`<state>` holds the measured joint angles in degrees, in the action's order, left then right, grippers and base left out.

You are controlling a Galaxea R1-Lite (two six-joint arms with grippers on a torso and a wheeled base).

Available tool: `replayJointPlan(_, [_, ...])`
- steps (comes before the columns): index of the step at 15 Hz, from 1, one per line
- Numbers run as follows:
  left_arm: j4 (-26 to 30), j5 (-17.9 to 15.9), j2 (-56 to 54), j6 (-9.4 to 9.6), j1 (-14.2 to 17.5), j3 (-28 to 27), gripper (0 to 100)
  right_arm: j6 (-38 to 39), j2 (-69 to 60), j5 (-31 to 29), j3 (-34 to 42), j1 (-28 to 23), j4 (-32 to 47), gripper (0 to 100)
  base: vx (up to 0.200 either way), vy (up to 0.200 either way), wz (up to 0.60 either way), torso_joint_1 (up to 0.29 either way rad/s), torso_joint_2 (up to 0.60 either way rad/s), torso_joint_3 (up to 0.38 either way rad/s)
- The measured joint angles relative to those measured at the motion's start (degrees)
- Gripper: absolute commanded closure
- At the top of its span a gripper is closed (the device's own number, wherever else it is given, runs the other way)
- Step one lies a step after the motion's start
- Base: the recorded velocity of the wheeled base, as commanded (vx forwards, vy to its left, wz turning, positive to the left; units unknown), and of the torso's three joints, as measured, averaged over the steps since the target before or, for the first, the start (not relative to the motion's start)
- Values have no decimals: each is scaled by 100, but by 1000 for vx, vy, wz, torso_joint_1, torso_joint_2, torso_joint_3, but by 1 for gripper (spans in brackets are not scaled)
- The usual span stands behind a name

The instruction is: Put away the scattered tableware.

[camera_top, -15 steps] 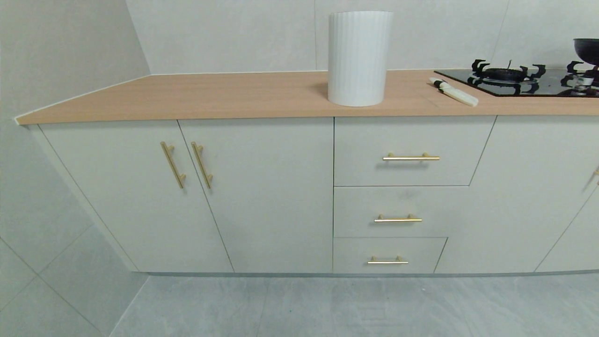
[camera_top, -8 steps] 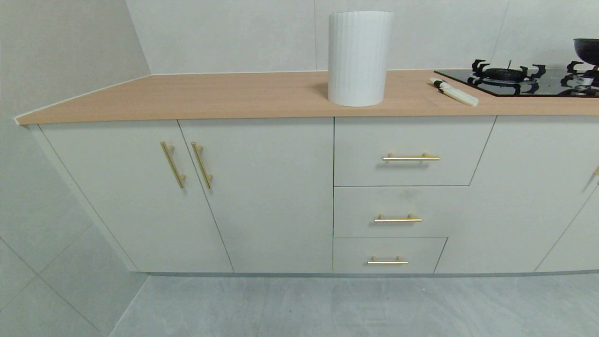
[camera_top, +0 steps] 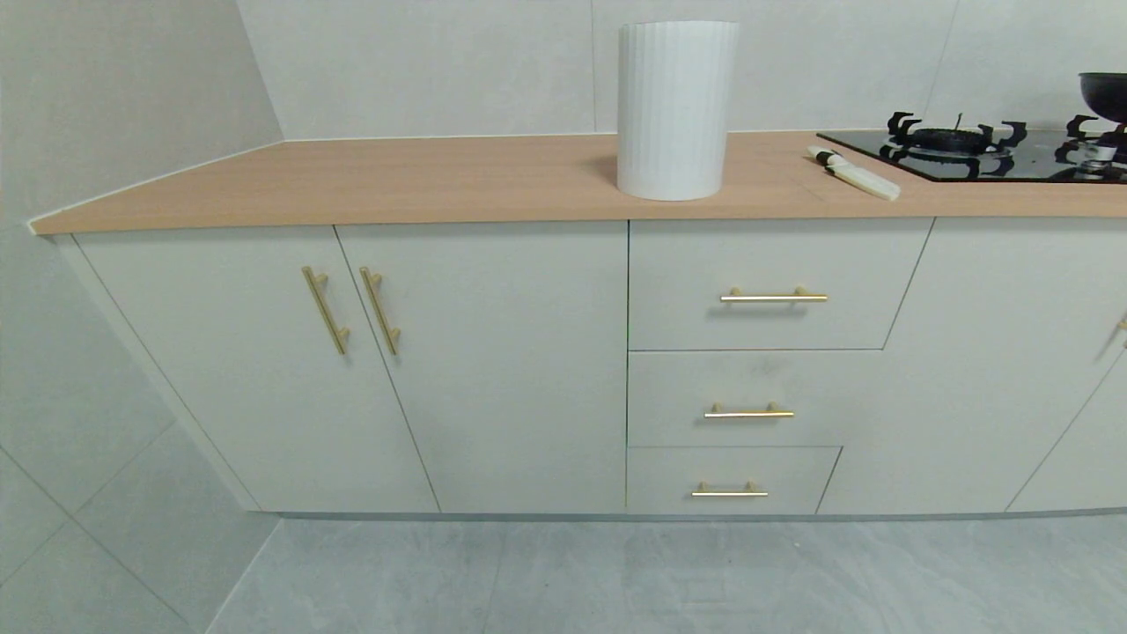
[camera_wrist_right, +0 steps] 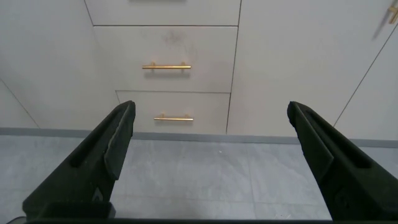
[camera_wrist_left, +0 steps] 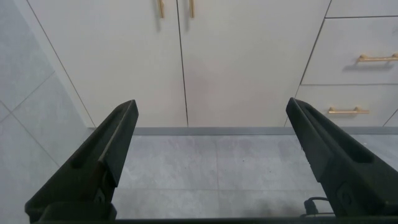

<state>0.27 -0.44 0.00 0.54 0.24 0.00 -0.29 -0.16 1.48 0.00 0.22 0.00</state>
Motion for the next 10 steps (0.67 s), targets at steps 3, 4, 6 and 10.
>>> replayJointPlan(3, [0,0,0,0,-2,0,0,-2,0,0,0,2,0,0,200,0,0,1,-2,2])
replayJointPlan(4, [0,0,0,0,-2,0,0,-2,0,5,0,2,0,0,200,0,0,12,-7,-2])
replayJointPlan(6, [0,0,0,-5,0,0,0,-2,2,7,0,2,0,0,200,0,0,7,2,5])
replayJointPlan(10, [-2,0,0,-10,0,0,0,5,2,9,0,0,0,0,200,0,0,2,2,7])
